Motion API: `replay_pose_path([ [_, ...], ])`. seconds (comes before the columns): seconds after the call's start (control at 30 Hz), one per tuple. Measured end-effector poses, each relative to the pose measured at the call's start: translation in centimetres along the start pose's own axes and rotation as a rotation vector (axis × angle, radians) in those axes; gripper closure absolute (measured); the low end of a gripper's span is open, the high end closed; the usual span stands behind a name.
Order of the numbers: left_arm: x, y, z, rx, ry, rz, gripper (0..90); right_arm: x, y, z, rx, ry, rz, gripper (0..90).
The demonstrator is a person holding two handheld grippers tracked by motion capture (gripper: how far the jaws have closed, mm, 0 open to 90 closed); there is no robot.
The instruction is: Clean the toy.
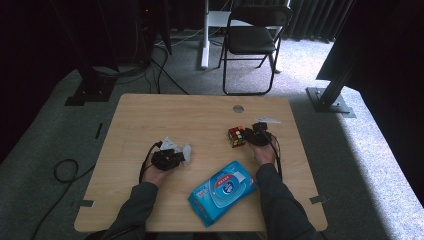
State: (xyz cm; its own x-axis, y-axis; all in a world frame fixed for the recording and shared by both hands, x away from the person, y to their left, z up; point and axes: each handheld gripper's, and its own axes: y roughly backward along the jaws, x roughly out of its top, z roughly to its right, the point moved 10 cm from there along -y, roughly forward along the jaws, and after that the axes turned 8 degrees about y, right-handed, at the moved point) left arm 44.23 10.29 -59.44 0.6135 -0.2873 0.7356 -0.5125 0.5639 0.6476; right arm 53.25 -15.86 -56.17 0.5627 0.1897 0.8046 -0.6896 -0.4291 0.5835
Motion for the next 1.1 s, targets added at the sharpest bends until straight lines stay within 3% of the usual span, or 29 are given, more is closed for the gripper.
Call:
replay_pose_path([
  [0.1,0.0,0.0,0.0,0.001,0.001,0.001,81.1,0.0,0.0,0.1,0.009,-0.030,0.002,71.5],
  [0.13,0.0,0.1,-0.1,0.002,0.002,0.002,81.1,-0.1,0.0,0.2,0.030,-0.070,0.005,71.4],
  [0.3,0.0,0.1,-0.1,0.001,0.001,0.001,81.1,-0.2,0.1,0.5,0.048,-0.120,0.019,72.8],
  [0.33,0.0,0.0,0.0,0.001,0.002,0.001,81.1,-0.2,0.1,0.6,0.052,-0.129,0.024,74.4],
  [0.37,0.0,0.0,0.0,0.001,0.002,0.001,81.1,-0.1,0.3,0.9,0.050,-0.148,0.034,83.5],
  [0.43,0.0,0.0,-0.1,0.001,0.002,0.002,81.1,-0.1,0.4,1.4,0.044,-0.180,0.037,84.0],
  [0.53,0.0,0.0,-0.1,0.002,0.005,0.001,81.1,-0.1,0.5,1.6,0.038,-0.158,0.032,82.0],
  [0.73,0.1,0.0,-0.1,0.001,0.007,0.004,81.1,0.5,0.8,1.3,0.021,-0.108,0.060,67.4],
  [0.93,0.1,0.1,-0.1,0.002,0.005,0.005,81.1,0.6,0.6,0.9,0.016,-0.074,0.033,64.9],
  [0.97,0.1,0.1,-0.1,0.002,0.006,0.005,81.1,0.3,0.1,0.5,0.011,-0.050,0.000,64.4],
  [1.1,0.1,0.1,-0.1,0.002,0.006,0.006,81.1,0.1,-0.1,0.4,0.026,-0.074,-0.001,64.4],
])
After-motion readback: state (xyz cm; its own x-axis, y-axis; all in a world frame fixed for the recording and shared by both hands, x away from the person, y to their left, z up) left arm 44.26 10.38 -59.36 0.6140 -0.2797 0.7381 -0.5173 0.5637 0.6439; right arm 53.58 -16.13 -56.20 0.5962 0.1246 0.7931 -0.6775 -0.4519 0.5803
